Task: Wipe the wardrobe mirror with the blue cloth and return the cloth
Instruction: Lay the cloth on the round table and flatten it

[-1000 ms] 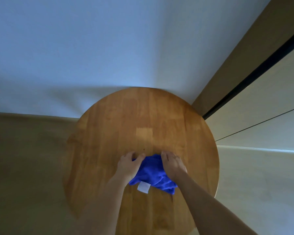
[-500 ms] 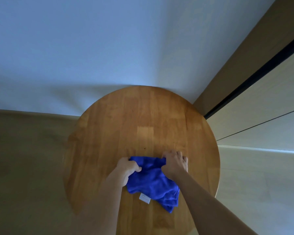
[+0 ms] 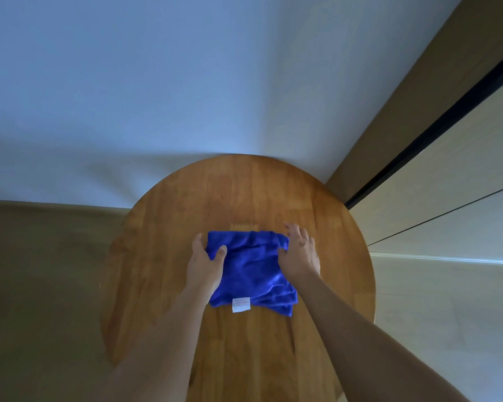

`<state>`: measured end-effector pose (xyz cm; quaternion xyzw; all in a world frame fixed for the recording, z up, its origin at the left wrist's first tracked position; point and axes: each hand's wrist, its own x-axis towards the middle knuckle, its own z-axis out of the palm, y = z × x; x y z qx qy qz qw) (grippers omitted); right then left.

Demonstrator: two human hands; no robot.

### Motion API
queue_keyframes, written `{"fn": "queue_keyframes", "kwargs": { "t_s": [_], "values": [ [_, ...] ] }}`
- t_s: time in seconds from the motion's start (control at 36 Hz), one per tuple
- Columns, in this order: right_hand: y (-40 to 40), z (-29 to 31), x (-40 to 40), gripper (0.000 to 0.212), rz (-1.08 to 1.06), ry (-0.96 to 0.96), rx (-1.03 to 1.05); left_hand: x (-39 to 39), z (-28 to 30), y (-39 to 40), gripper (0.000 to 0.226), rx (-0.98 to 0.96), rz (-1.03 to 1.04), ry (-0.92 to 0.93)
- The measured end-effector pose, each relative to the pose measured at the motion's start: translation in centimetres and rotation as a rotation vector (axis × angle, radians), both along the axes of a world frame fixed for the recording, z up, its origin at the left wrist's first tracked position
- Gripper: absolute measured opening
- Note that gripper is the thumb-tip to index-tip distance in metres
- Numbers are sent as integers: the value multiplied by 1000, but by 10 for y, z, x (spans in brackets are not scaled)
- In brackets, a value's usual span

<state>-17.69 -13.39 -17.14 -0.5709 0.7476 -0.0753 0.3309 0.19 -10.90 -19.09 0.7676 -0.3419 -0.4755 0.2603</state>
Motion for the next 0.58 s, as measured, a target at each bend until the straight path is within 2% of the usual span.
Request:
{"fn": "queue_keyframes", "kwargs": {
  "t_s": [0.06, 0.17, 0.22, 0.31, 0.39, 0.44, 0.58],
  "values": [
    [5, -5, -3, 56, -42, 27, 99, 0, -7, 5, 74, 106, 68, 37],
    [31, -14, -3, 58, -245, 58, 261, -4, -12, 20, 80, 191, 110, -89],
    [43, -19, 2, 62, -314, 50, 322, -6, -15, 25, 75, 239, 90, -82],
    [51, -23, 9, 59, -338, -11, 401, -9, -18, 29, 51, 229, 83, 9],
    [48, -24, 9, 37, -384, -102, 375, -3, -17, 28, 24, 185, 59, -72],
    [45, -24, 9, 24, -432, -154, 325, 1, -16, 28, 22, 174, 71, -82],
    [46, -25, 7, 27, -556, -282, 246, 1, -10, 30, 20, 219, 154, 63]
  ]
}}
